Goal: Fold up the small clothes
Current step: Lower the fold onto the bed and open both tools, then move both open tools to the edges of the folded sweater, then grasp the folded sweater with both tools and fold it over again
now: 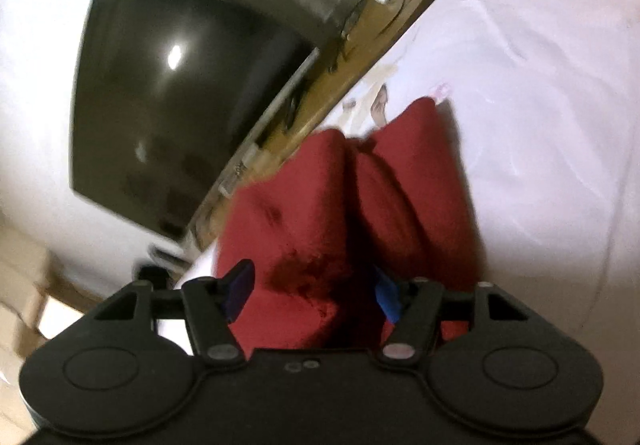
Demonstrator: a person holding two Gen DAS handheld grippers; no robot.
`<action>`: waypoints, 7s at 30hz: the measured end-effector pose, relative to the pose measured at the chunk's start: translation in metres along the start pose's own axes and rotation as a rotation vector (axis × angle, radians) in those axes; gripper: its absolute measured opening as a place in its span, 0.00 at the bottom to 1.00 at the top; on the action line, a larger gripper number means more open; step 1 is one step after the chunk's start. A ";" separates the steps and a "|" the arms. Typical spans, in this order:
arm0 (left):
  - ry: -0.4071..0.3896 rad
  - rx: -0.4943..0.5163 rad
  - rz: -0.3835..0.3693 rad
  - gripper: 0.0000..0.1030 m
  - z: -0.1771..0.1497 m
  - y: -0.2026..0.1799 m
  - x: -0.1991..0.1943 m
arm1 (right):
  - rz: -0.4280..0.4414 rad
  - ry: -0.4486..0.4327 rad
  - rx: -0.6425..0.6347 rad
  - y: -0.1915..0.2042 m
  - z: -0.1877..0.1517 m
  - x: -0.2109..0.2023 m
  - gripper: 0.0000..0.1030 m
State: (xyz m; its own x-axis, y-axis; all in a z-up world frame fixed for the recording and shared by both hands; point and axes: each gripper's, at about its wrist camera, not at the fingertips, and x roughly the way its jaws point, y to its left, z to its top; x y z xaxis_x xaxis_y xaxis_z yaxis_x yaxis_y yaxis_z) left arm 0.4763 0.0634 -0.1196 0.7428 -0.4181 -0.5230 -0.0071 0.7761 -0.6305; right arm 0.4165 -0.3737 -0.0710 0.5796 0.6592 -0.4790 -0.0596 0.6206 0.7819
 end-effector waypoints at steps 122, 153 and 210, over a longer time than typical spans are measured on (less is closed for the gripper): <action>0.134 0.512 0.120 0.88 -0.040 -0.074 -0.001 | -0.442 0.097 -0.878 0.067 -0.103 -0.043 0.18; 0.261 0.107 -0.239 0.88 0.022 -0.037 0.061 | -0.125 0.012 -0.101 -0.035 -0.001 -0.066 0.70; 0.037 -0.008 -0.020 0.53 0.080 0.184 -0.151 | 0.066 0.278 -0.187 0.160 -0.157 0.178 0.32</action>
State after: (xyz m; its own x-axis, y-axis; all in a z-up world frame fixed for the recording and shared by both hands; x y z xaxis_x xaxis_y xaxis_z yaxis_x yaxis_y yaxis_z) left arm 0.4167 0.3066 -0.1107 0.7178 -0.4505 -0.5308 0.0021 0.7639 -0.6454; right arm 0.3824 -0.0899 -0.0936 0.3270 0.7755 -0.5401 -0.2525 0.6224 0.7408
